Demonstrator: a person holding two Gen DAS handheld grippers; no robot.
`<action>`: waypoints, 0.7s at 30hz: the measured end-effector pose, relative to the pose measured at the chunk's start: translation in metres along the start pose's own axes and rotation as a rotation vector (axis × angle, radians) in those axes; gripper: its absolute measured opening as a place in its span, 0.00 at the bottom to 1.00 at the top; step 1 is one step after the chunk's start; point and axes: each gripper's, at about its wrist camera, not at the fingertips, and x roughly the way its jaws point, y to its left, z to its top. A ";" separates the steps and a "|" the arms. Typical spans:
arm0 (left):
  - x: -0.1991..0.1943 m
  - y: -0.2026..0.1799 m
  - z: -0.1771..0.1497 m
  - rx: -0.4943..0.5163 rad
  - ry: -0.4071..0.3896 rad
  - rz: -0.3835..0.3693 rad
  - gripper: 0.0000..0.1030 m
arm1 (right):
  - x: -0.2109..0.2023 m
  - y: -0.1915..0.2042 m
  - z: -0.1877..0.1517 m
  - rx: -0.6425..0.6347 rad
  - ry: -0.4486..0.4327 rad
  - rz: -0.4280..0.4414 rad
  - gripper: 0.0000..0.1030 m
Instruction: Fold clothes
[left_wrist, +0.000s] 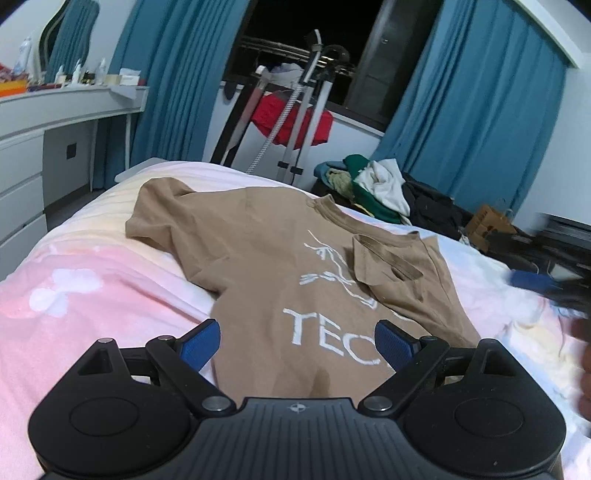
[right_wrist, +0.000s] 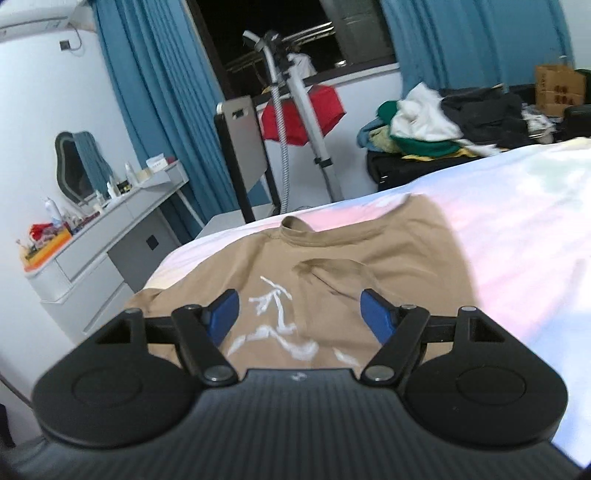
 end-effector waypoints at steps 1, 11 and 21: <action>-0.002 -0.003 -0.001 0.008 -0.002 0.003 0.89 | -0.020 -0.003 -0.005 0.013 0.000 -0.008 0.72; -0.032 -0.042 -0.024 0.136 -0.012 0.002 0.89 | -0.139 -0.053 -0.056 0.159 -0.113 -0.120 0.72; -0.078 -0.149 -0.072 0.280 0.120 -0.293 0.79 | -0.192 -0.120 -0.074 0.339 -0.287 -0.287 0.73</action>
